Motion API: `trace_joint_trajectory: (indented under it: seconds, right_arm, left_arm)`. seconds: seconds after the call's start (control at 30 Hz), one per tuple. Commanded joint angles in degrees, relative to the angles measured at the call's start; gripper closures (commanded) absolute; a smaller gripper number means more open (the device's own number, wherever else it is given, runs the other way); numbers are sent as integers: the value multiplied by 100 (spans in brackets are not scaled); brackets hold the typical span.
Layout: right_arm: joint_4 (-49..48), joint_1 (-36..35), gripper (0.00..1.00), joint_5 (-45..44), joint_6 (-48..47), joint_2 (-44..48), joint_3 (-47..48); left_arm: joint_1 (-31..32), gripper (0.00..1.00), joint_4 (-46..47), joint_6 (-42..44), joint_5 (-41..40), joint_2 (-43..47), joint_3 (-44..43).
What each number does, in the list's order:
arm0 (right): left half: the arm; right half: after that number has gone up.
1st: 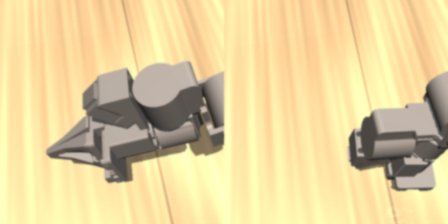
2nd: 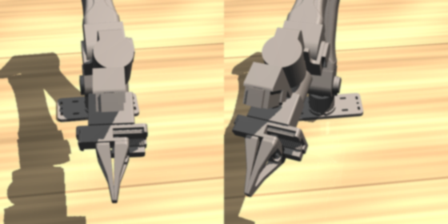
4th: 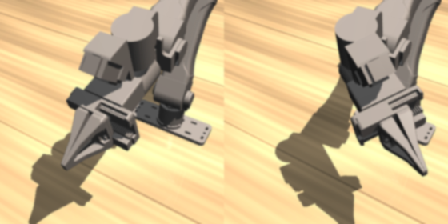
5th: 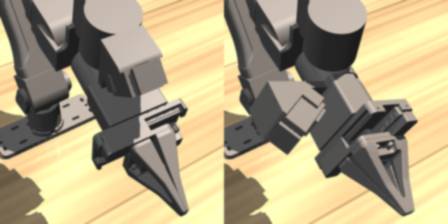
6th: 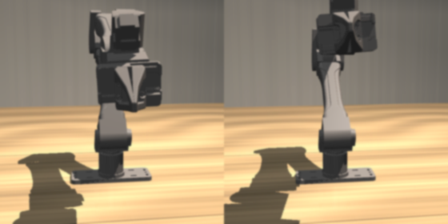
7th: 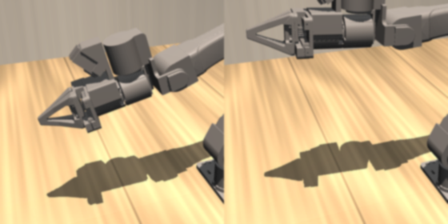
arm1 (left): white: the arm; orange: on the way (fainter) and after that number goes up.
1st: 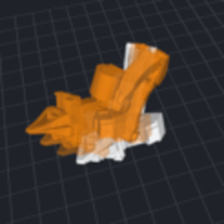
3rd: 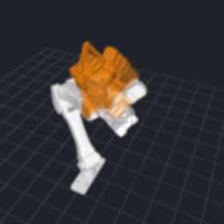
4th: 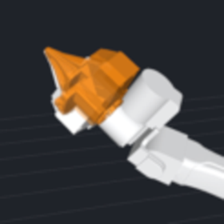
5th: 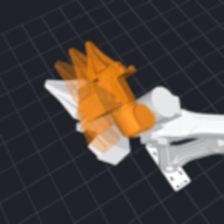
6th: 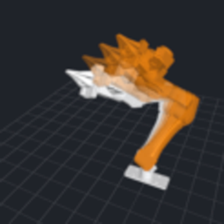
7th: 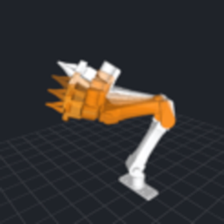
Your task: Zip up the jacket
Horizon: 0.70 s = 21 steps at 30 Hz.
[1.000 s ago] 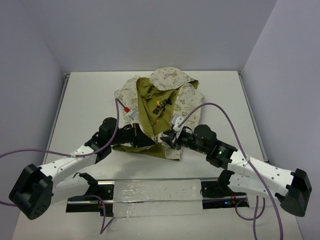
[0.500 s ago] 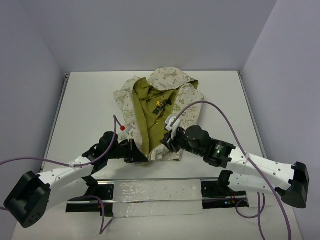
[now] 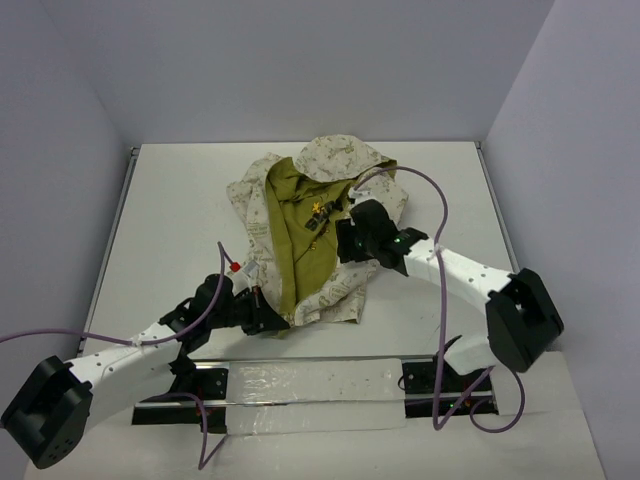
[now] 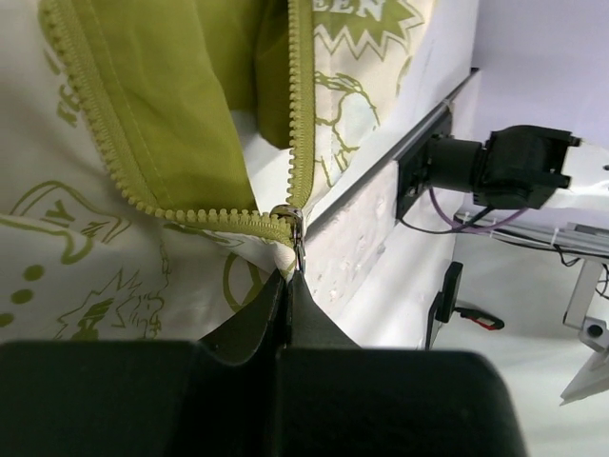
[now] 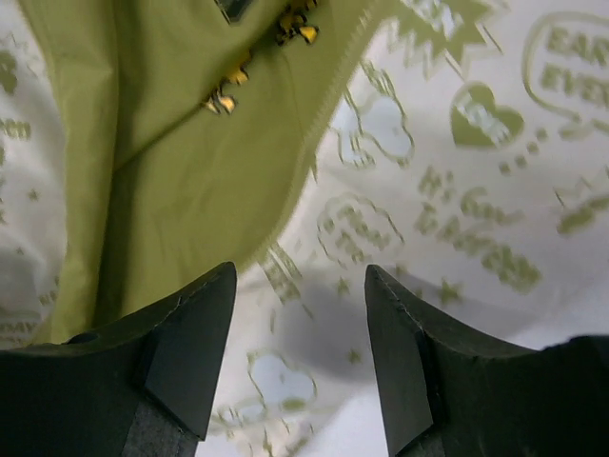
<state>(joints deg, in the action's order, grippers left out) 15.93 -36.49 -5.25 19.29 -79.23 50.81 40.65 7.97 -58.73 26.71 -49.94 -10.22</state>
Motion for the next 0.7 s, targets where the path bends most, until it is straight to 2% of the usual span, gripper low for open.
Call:
trace_joint_trajectory:
  seconds: [0.0,0.3,0.47,0.57,0.67]
  right_arm:
    - [55,46,37,-289,59,-657,853]
    - [491,36,37,-2224,243,-2336,2122]
    - [337,-275,38,-1741,29,-2362,2542]
    - [423,-602,39,-1055,-177,-2525,3155]
    - [700,-1018,39,-1017,-300,-2998,4033]
  left_arm:
    - [74,100,114,106,-127,-223,-102]
    - [171,100,181,196,-173,-253,-68]
    - [198,100,199,248,-172,-164,-38]
    - [204,100,185,248,-177,-150,-44]
    - [207,100,205,231,-174,-165,-14]
